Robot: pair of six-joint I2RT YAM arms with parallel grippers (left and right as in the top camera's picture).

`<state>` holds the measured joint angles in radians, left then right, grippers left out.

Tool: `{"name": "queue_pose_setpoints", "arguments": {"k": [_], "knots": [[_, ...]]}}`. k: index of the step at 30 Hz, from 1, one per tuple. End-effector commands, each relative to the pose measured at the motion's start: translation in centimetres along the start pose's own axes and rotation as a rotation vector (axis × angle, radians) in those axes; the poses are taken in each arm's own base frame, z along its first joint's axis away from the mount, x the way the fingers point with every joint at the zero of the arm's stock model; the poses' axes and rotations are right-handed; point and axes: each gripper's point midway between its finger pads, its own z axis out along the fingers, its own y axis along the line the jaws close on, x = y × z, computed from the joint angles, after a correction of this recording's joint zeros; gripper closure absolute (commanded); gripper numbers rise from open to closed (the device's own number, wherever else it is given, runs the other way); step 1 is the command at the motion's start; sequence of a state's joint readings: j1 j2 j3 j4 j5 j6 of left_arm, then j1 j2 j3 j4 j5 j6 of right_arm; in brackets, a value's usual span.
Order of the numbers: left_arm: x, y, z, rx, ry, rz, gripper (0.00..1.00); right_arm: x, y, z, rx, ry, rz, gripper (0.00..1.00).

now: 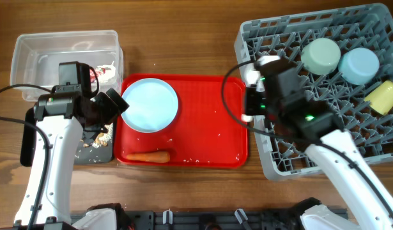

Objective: Sort waste into correct bins and load items into the dishwasher rack
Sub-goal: 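Grasp the white spoon with the right gripper and insert it in the rack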

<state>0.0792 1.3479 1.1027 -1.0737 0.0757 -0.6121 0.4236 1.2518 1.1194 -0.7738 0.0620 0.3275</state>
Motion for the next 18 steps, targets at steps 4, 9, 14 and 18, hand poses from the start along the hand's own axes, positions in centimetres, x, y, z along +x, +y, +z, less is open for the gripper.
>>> {"name": "queue_pose_setpoints", "arguments": {"k": [4, 9, 14, 18], "knots": [[-0.2, -0.1, -0.5, 0.012, -0.014, -0.001, 0.0, 3.7, -7.1, 1.7, 0.176, 0.214, -0.132, 0.96], [-0.2, -0.1, -0.5, 0.012, -0.014, -0.001, 0.0, 7.7, -8.9, 4.6, 0.257, 0.434, -0.135, 0.96], [-0.2, -0.1, -0.5, 0.012, -0.014, -0.001, 0.0, 8.9, -8.2, 5.5, 0.23, 0.494, -0.052, 0.95], [-0.2, -0.1, -0.5, 0.012, -0.015, -0.001, 0.0, 3.9, -6.3, 3.1, 0.152, 0.327, -0.034, 0.0]]}}
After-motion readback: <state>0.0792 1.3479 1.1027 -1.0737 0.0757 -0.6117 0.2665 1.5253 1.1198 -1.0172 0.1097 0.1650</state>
